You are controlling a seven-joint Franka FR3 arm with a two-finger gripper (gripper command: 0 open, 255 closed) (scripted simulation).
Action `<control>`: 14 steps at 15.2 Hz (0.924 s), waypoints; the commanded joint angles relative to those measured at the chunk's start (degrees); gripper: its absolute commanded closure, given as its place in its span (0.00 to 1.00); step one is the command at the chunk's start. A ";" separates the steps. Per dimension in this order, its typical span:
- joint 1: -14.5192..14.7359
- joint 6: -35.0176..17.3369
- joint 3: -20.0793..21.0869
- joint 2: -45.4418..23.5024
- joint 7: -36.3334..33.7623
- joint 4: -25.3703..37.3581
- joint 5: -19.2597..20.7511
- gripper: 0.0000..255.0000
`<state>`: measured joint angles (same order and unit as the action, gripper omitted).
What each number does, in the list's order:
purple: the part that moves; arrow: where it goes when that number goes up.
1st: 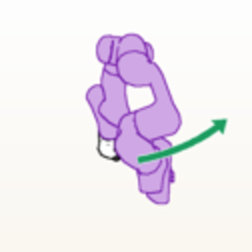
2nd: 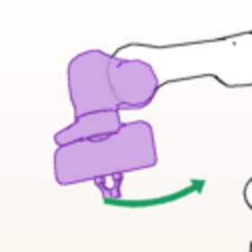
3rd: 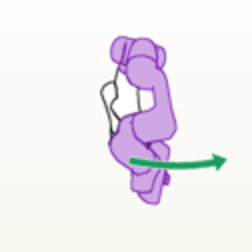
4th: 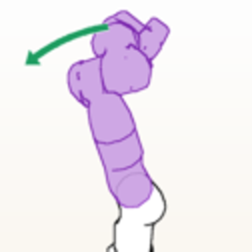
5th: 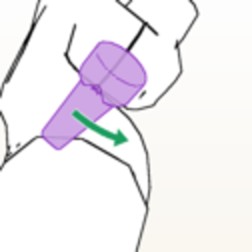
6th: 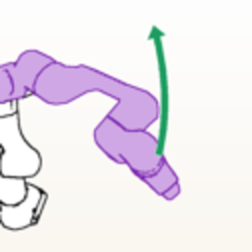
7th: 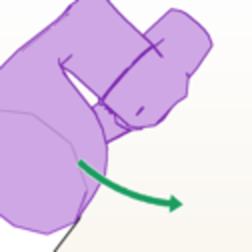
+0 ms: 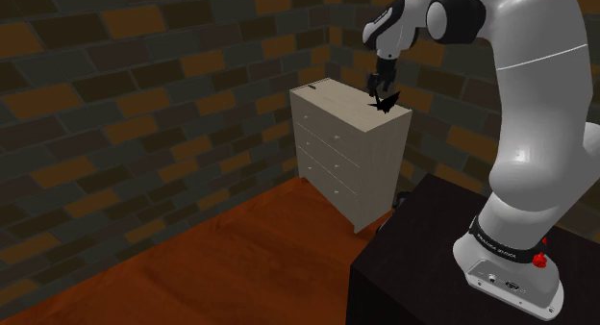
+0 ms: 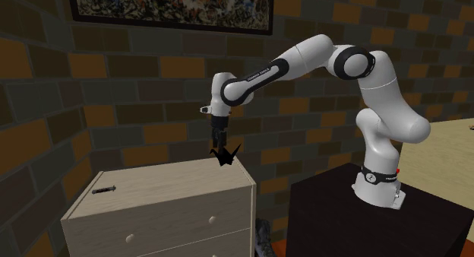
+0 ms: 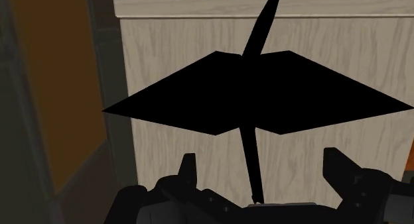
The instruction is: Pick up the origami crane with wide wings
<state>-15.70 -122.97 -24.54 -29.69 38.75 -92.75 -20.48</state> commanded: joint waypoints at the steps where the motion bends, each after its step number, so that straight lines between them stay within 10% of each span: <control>1: -0.20 -1.19 0.26 -0.78 0.45 -0.49 -0.49 0.00; 3: -0.24 -1.52 0.33 -0.97 0.55 -0.64 -0.62 0.00; 4: -0.26 -1.40 0.31 -0.96 0.55 -0.54 -0.59 1.00; 14: -0.17 -0.95 0.21 -0.63 0.38 -0.38 -0.40 1.00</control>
<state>-15.93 -124.19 -24.27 -30.51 39.21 -93.20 -20.99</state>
